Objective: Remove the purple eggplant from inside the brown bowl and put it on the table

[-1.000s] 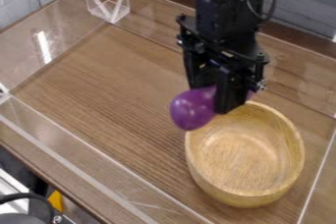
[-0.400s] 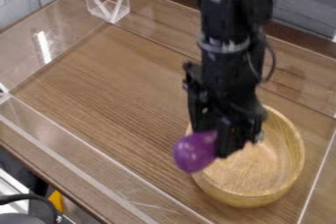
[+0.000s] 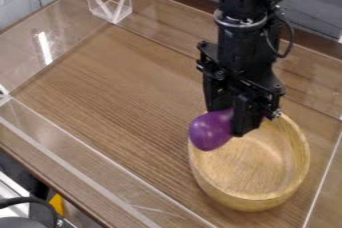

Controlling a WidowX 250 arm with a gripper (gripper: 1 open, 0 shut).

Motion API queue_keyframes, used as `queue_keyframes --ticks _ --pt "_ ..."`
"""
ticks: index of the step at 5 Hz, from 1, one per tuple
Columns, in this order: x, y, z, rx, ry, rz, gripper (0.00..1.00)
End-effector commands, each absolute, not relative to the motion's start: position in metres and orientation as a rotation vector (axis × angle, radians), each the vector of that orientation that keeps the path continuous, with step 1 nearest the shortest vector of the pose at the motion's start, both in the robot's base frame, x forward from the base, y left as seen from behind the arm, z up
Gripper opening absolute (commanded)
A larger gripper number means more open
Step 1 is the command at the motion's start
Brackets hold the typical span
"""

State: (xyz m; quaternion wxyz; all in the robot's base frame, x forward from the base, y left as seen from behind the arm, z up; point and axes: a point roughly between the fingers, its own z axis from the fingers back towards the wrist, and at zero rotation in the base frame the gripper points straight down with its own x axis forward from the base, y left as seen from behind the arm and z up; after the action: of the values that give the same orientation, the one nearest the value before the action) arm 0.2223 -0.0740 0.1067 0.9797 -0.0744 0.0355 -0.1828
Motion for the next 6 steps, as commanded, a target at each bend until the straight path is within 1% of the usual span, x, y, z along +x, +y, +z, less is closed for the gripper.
queue_keyframes --ticks 1,2,3,4,5,6 --pt "0.240 -0.070 0.130 -0.140 0.027 -0.311 0.00" --pt "0.239 -0.050 0.137 -0.133 0.021 -0.184 0.00" --pt "0.236 -0.026 0.137 -0.125 0.026 -0.114 0.00" --pt "0.238 -0.011 0.135 -0.116 0.022 -0.029 0.00" --pt "0.241 -0.002 0.128 -0.108 0.028 0.039 0.00" --pt "0.238 0.017 0.120 -0.094 0.040 0.009 0.00"
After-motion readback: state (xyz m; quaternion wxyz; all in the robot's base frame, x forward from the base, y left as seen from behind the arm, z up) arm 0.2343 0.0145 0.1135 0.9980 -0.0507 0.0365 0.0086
